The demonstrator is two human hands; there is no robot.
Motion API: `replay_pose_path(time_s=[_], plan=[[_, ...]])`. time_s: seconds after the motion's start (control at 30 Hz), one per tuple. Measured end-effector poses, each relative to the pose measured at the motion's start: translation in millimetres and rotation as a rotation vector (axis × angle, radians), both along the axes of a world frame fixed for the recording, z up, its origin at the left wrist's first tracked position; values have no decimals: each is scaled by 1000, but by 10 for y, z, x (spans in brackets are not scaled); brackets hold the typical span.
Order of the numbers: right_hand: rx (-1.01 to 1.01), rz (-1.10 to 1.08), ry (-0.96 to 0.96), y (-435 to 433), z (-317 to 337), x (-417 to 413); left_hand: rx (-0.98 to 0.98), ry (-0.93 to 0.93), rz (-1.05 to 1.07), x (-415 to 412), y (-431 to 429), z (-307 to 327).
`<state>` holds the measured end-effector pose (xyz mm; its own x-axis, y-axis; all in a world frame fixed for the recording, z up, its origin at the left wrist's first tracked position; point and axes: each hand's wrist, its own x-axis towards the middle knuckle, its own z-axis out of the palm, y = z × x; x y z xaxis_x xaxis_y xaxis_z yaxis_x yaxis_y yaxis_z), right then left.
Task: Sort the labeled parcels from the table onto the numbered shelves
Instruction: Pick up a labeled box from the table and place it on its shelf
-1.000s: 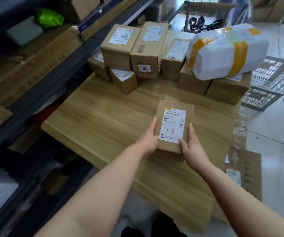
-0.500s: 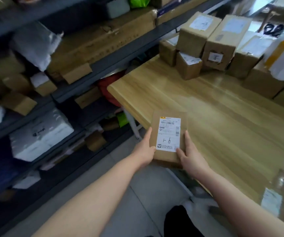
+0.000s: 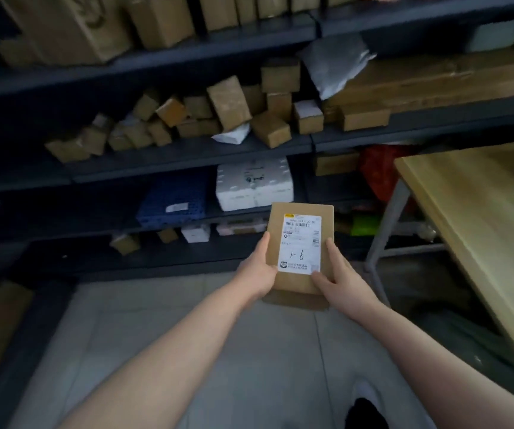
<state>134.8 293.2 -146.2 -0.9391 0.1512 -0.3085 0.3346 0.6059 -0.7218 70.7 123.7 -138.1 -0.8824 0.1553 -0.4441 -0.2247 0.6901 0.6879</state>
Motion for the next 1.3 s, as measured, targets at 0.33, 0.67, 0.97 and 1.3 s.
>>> replay_pose_path(time_s=[0.33,0.67,0.97,1.3], plan=[[-2,483,103,-1507,271,-979,36,81,428,-138,-1628,271],[-64,809,124,-2614,485,-2103,99,131,762,-645,-2500,620],[-67,1106,89,-3925,648,-2531,59,105,1064,-581,-3409,839],[-46,1331,153,-5874,733,-2280,1,121,1300,-115,-4972,954]])
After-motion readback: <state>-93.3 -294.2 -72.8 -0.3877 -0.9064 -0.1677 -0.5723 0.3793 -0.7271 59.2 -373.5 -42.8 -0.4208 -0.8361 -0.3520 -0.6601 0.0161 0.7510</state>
